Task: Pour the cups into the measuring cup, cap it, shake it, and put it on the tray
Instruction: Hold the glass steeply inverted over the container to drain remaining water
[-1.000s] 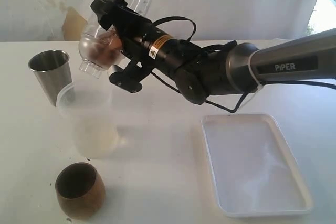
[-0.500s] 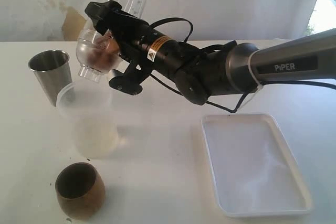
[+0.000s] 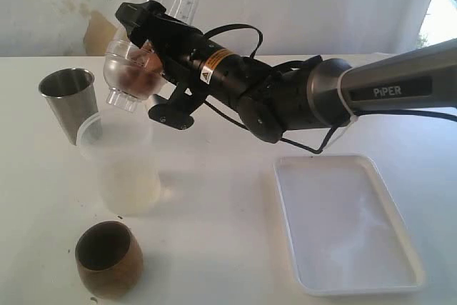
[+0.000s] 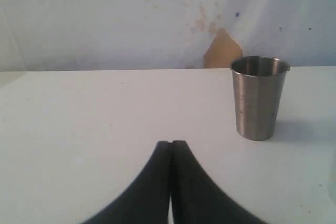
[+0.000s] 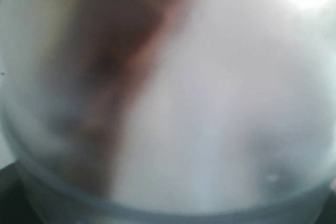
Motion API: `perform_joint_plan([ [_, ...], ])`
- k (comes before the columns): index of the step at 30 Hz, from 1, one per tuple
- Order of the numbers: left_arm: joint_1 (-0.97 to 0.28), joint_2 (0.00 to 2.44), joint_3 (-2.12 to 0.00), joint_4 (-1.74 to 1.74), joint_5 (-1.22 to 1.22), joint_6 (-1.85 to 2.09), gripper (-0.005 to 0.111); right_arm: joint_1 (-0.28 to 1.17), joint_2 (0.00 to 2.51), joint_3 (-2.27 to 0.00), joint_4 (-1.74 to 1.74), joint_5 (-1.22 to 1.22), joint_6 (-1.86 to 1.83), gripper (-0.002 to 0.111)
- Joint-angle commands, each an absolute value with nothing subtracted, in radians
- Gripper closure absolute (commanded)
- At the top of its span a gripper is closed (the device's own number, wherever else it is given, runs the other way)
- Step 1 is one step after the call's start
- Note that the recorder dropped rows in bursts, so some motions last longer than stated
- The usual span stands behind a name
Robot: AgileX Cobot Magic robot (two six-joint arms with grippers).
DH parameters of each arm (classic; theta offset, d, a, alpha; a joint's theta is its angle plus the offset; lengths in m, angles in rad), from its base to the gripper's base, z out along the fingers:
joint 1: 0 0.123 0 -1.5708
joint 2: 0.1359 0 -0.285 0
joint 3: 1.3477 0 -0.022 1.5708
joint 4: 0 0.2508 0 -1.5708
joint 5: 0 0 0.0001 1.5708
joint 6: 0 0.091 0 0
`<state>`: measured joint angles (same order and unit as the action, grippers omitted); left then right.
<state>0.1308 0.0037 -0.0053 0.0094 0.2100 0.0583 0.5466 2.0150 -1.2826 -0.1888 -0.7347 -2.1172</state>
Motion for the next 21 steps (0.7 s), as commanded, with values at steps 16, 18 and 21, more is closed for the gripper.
perform_joint_plan([
  [16, 0.127, 0.000, 0.000, 0.007, 0.202, 0.058, 0.107, 0.547, 2.006, -1.295, -0.189, -0.770, -2.132, 0.108],
  [18, 0.127, 0.000, 0.000, 0.007, 0.202, 0.058, 0.107, 0.547, 2.006, -1.295, -0.189, -0.770, -2.132, 0.108],
  [21, 0.127, 0.000, 0.000, 0.007, 0.202, 0.058, 0.107, 0.547, 2.006, -1.295, -0.189, -0.768, -2.132, 0.108],
])
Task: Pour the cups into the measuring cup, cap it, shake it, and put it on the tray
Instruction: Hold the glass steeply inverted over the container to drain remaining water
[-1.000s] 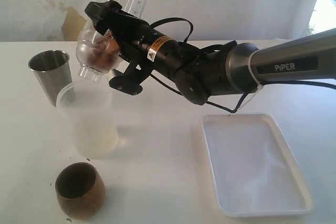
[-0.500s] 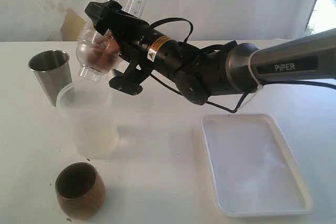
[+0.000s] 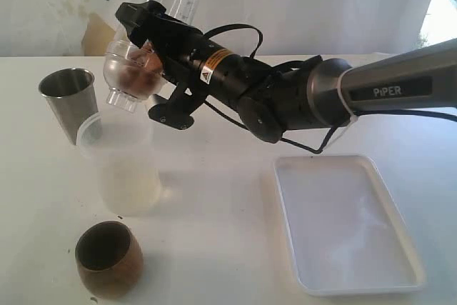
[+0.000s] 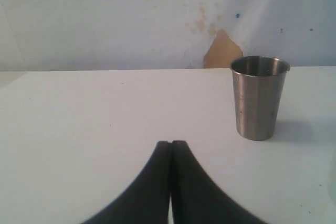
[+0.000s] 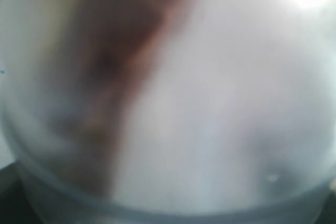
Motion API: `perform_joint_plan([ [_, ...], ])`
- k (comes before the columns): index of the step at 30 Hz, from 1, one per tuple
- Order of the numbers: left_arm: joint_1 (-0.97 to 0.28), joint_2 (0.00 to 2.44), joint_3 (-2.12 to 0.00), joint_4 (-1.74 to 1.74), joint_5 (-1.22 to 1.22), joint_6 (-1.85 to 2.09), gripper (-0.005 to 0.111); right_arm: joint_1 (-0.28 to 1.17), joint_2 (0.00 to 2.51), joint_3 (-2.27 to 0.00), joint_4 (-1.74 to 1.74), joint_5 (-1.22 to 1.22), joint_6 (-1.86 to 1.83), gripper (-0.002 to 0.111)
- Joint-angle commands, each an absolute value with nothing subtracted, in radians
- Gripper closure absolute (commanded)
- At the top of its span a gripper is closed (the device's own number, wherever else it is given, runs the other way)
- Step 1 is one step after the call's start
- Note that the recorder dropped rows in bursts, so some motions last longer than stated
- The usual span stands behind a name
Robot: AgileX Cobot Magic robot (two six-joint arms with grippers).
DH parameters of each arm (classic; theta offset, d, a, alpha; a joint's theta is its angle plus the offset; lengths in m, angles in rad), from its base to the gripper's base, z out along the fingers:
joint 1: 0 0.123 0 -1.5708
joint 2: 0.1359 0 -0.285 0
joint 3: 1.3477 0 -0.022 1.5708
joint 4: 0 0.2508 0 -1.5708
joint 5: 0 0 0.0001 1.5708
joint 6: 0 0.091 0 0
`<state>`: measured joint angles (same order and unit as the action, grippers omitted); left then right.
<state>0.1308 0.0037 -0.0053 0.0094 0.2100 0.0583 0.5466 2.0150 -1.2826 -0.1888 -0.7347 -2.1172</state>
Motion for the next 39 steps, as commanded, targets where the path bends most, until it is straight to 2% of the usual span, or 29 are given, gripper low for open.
perform_joint_plan([
  [1, 0.127, 0.000, 0.000, 0.007, 0.202, 0.058, 0.107, 0.547, 2.006, -1.295, -0.189, -0.768, -2.132, 0.108],
  [39, 0.127, 0.000, 0.000, 0.007, 0.202, 0.058, 0.107, 0.547, 2.006, -1.295, -0.192, -0.791, -2.131, 0.108],
])
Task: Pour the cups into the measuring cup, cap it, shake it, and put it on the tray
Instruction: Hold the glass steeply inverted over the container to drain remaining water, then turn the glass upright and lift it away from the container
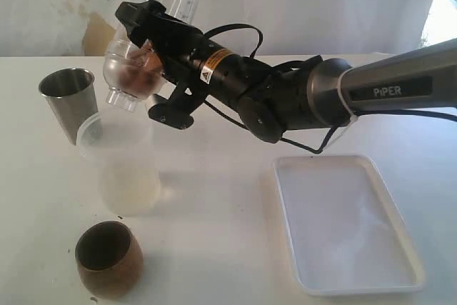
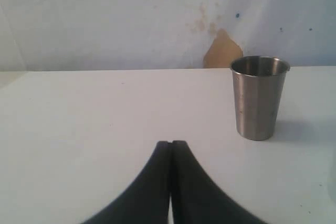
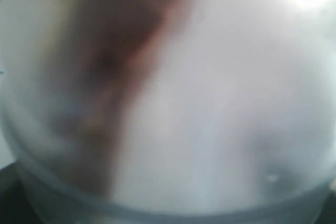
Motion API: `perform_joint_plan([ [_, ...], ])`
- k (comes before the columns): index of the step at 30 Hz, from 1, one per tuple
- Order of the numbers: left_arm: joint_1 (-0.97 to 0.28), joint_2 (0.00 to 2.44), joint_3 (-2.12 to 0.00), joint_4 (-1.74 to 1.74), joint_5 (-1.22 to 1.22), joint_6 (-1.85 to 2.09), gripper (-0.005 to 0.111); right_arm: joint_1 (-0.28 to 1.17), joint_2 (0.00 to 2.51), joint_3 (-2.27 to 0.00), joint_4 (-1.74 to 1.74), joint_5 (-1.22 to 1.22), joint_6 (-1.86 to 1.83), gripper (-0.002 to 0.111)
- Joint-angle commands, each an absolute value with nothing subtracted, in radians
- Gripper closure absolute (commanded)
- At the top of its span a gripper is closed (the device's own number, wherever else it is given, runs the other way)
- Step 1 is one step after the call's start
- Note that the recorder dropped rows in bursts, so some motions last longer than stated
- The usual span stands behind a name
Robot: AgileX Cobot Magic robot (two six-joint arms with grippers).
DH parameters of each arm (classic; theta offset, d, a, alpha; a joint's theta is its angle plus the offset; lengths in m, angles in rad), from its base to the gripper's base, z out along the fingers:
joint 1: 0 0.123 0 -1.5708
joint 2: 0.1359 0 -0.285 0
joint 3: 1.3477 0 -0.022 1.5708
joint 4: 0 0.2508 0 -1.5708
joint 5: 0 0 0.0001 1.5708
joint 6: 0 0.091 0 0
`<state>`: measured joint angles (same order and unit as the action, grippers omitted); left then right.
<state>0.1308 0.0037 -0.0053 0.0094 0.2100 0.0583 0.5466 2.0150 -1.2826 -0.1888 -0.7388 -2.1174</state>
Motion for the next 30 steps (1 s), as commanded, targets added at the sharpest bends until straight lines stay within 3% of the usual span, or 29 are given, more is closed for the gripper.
perform_joint_plan([
  [1, 0.127, 0.000, 0.000, 0.007, 0.202, 0.058, 0.107, 0.547, 2.006, -1.295, -0.211, -0.791, -2.131, 0.108],
  [12, 0.127, 0.000, 0.000, 0.007, 0.202, 0.058, 0.107, 0.547, 2.006, -1.295, -0.213, -0.788, -2.118, 0.108],
  [22, 0.127, 0.000, 0.000, 0.007, 0.202, 0.058, 0.107, 0.547, 2.006, -1.282, -0.053, -0.785, -1.728, 0.108],
  [25, 0.127, 0.000, 0.000, 0.007, 0.202, 0.058, 0.107, 0.557, 2.006, -1.261, 0.092, -0.783, -1.500, 0.108],
  [30, 0.127, 0.000, 0.000, 0.007, 0.202, 0.058, 0.107, 0.598, 1.978, -1.255, 0.729, -0.679, -1.200, 0.108],
])
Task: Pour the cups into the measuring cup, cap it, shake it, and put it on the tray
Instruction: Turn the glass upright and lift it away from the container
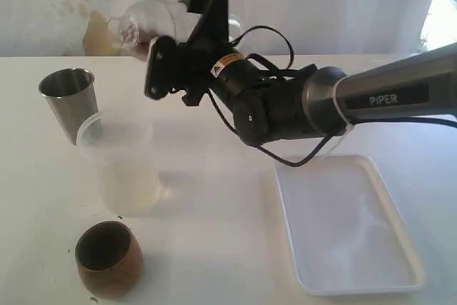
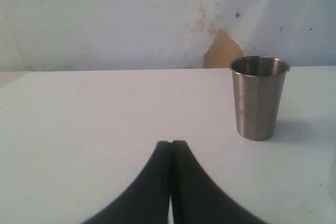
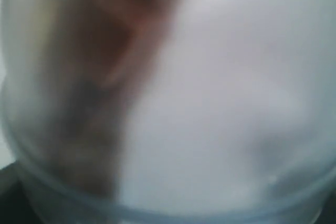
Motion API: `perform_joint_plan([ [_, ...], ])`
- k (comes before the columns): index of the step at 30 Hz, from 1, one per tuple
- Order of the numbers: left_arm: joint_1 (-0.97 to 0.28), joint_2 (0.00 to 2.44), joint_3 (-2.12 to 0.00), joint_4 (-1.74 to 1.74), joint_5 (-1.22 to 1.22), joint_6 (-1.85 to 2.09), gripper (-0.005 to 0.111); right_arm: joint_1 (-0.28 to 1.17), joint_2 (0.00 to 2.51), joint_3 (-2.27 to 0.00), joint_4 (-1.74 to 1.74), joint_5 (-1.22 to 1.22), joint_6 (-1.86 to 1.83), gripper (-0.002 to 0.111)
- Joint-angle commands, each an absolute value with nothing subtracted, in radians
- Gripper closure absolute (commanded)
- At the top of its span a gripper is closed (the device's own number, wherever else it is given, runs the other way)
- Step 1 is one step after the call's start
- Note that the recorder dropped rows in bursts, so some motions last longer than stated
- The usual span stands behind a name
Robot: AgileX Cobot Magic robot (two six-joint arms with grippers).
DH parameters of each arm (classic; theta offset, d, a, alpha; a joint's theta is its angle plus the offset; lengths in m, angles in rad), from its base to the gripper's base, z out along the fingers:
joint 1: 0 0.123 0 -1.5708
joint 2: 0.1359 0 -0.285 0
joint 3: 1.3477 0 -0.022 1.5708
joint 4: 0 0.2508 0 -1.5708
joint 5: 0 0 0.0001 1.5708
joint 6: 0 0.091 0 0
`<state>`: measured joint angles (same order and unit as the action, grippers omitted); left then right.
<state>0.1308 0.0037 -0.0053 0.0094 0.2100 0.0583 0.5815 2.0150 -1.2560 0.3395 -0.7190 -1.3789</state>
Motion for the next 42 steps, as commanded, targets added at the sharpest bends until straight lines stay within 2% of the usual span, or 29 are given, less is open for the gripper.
perform_joint_plan([
  [1, 0.127, 0.000, 0.000, 0.007, 0.202, 0.058, 0.107, 0.598, 1.964, -1.255, 0.865, -0.634, -1.174, 0.108],
  [5, 0.127, 0.000, 0.000, 0.007, 0.202, 0.058, 0.107, 0.589, 1.925, -1.255, 1.169, -0.505, -1.070, 0.108],
  [12, 0.127, 0.000, 0.000, 0.007, 0.202, 0.058, 0.107, 0.588, 1.842, -1.255, 1.155, -0.430, -1.070, 0.108],
  [21, 0.127, 0.000, 0.000, 0.007, 0.202, 0.058, 0.107, 0.588, 1.766, -1.210, 1.166, -0.536, -1.102, 0.108],
  [24, 0.127, 0.000, 0.000, 0.007, 0.202, 0.058, 0.107, 0.588, 1.701, -1.105, 0.966, -0.467, -0.928, 0.108],
  [29, 0.127, 0.000, 0.000, 0.007, 0.202, 0.058, 0.107, 0.561, 1.626, -0.978, 0.296, -0.467, -0.336, 0.108],
  [33, 0.127, 0.000, 0.000, 0.007, 0.202, 0.058, 0.107, 0.485, 1.597, -0.924, -0.222, -0.556, 0.251, 0.108],
  [36, 0.127, 0.000, 0.000, 0.007, 0.202, 0.058, 0.107, 0.419, 1.597, -0.919, -0.544, -0.619, 0.521, 0.108],
  [42, 0.127, 0.000, 0.000, 0.007, 0.202, 0.058, 0.107, 0.329, 1.595, -0.903, -0.632, -0.566, 0.606, 0.108],
])
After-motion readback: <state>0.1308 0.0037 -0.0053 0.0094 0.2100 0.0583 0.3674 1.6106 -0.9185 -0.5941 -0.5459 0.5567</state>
